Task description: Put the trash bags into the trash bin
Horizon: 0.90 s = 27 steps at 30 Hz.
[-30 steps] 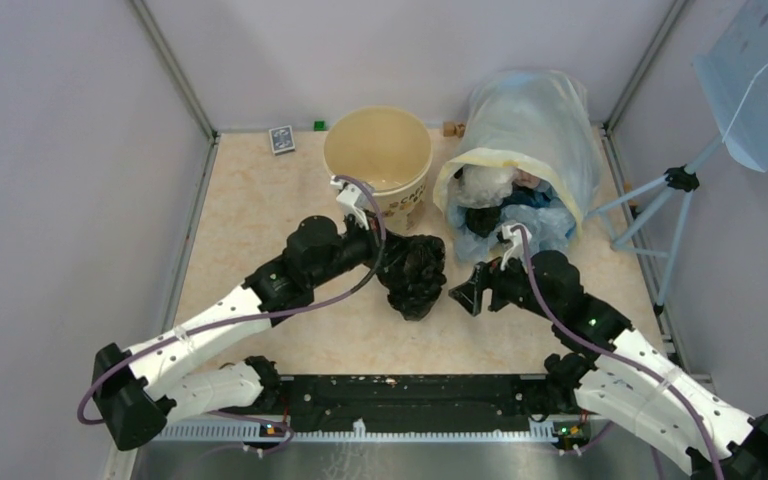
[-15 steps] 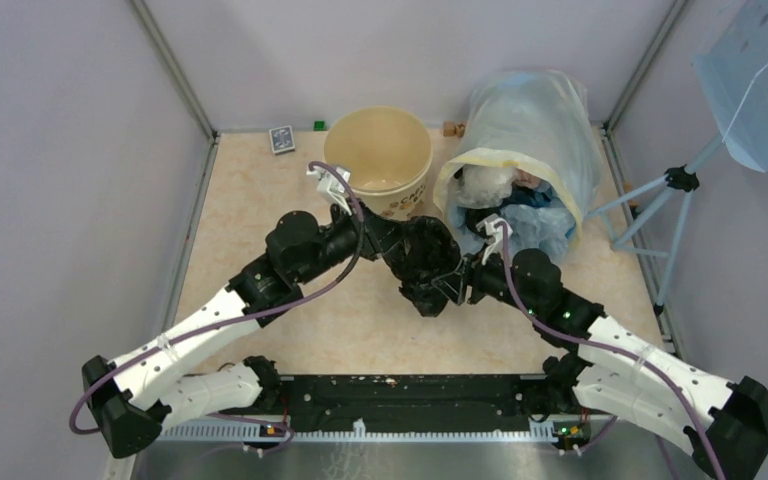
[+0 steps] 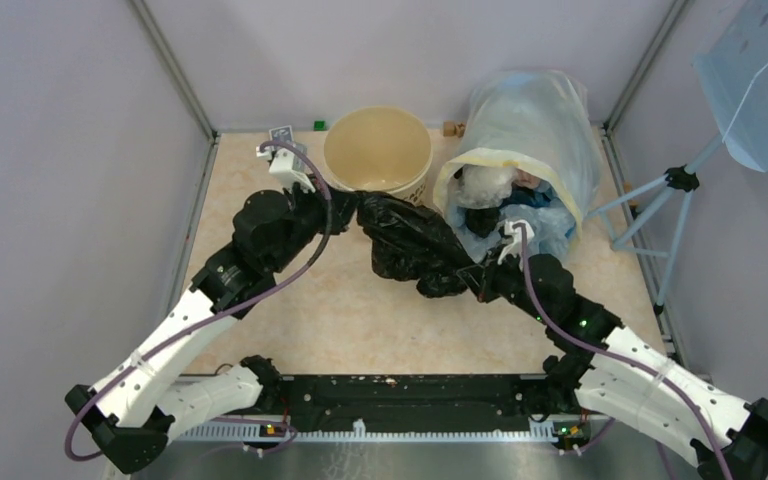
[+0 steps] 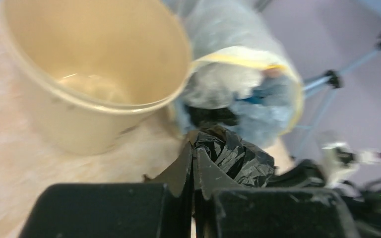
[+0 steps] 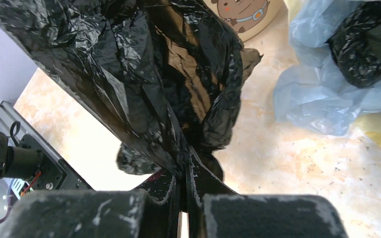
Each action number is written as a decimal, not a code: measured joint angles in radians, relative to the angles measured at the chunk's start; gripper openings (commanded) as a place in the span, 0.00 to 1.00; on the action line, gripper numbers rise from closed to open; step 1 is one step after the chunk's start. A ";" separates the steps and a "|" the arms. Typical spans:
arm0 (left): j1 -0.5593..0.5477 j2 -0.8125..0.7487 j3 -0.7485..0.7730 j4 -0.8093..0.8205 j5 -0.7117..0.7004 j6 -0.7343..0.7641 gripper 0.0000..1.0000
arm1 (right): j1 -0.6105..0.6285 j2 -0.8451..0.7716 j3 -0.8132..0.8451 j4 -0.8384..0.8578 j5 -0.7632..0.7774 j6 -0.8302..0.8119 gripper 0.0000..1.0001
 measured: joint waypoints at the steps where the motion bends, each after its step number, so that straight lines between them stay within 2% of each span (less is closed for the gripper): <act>1: 0.019 0.002 0.000 -0.035 -0.015 0.017 0.00 | 0.000 -0.010 0.009 -0.020 0.011 0.000 0.00; 8: 0.142 0.015 -0.038 -0.166 -0.028 0.075 0.00 | 0.004 -0.054 0.112 -0.151 0.025 -0.001 0.00; 14: 0.184 -0.001 -0.155 -0.151 0.000 0.072 0.00 | 0.004 -0.053 0.208 -0.186 -0.147 -0.026 0.00; 21: 0.201 0.008 -0.273 -0.075 0.066 0.048 0.00 | 0.005 0.115 0.306 -0.180 -0.427 -0.077 0.01; 27: 0.251 0.058 -0.265 -0.010 0.097 0.048 0.00 | 0.032 0.291 0.283 -0.224 -0.474 -0.099 0.03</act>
